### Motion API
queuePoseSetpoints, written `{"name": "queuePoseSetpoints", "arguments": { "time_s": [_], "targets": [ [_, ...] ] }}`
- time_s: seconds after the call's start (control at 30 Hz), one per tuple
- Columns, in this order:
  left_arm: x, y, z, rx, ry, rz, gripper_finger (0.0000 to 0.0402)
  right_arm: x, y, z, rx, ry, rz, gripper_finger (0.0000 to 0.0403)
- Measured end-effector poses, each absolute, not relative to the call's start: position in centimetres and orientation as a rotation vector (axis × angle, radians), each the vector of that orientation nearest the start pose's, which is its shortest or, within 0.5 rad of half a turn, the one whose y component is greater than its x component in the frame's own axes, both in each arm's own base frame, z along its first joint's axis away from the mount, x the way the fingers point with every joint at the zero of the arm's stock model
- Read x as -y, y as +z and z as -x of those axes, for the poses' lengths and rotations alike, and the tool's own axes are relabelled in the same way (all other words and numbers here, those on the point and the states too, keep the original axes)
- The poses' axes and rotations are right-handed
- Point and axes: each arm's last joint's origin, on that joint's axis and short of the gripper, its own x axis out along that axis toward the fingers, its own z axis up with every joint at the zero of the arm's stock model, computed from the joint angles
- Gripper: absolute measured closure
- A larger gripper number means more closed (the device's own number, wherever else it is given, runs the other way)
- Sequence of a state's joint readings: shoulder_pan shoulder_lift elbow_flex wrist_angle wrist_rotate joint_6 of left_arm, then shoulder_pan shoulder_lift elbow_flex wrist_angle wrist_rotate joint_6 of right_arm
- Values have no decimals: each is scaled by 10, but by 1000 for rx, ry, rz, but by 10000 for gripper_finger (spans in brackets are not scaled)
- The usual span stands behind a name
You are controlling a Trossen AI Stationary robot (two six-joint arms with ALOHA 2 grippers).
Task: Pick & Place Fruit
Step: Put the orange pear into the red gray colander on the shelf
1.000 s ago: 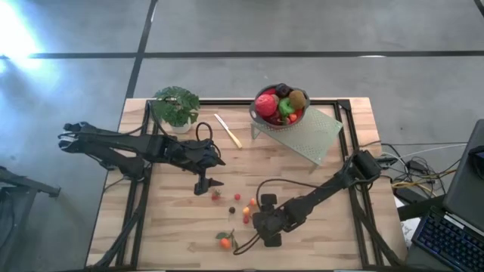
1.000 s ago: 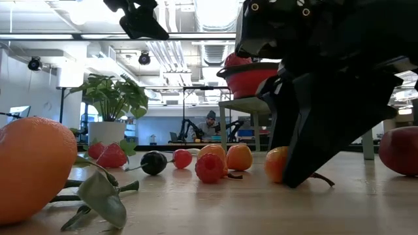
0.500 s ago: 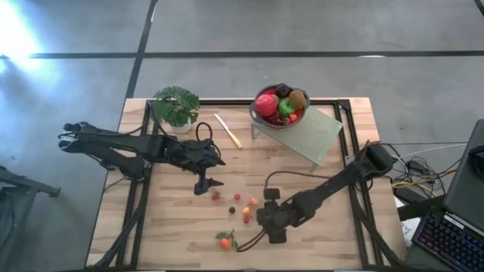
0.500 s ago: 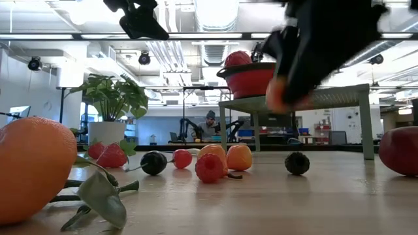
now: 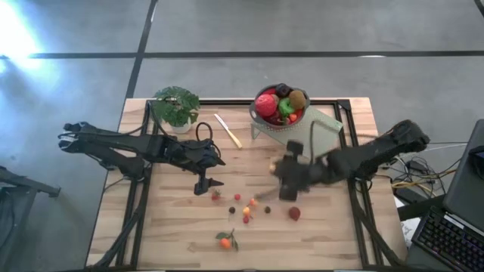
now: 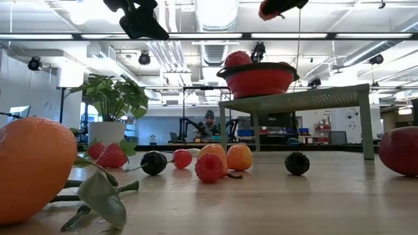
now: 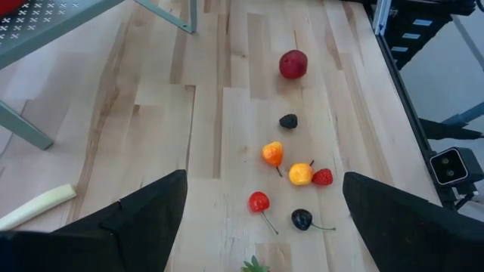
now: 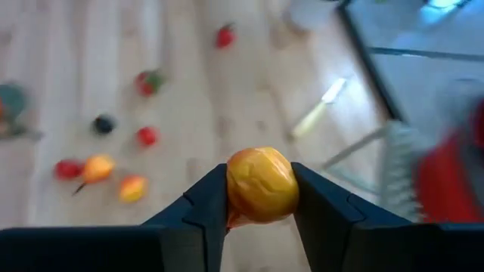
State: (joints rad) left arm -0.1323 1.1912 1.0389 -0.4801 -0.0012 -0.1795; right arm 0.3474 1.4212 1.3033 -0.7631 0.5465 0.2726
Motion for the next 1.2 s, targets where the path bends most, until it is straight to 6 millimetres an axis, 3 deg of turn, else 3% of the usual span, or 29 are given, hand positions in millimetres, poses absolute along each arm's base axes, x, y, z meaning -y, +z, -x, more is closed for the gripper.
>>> {"name": "queuePoseSetpoints", "arguments": {
  "time_s": [0.27, 0.43, 0.57, 0.8, 1.0, 1.2],
  "targets": [
    [33, 314, -249, -640, -70, 131, 41, -4, 351, -259, -738, -475, 37, 279],
    [33, 314, -249, -640, -69, 131, 41, 33, 354, -253, -745, -583, -7, 291],
    [33, 314, -249, -641, -70, 131, 41, 57, 348, -254, -787, -600, -47, 278],
    [33, 314, -249, -641, -70, 131, 41, 88, 334, -257, -854, -686, -60, 272],
    [33, 314, -249, -641, -70, 131, 41, 95, 328, -260, -888, -697, -52, 282],
    [33, 314, -249, -641, -70, 131, 41, 94, 328, -259, -886, -697, -52, 231]
  ]
}}
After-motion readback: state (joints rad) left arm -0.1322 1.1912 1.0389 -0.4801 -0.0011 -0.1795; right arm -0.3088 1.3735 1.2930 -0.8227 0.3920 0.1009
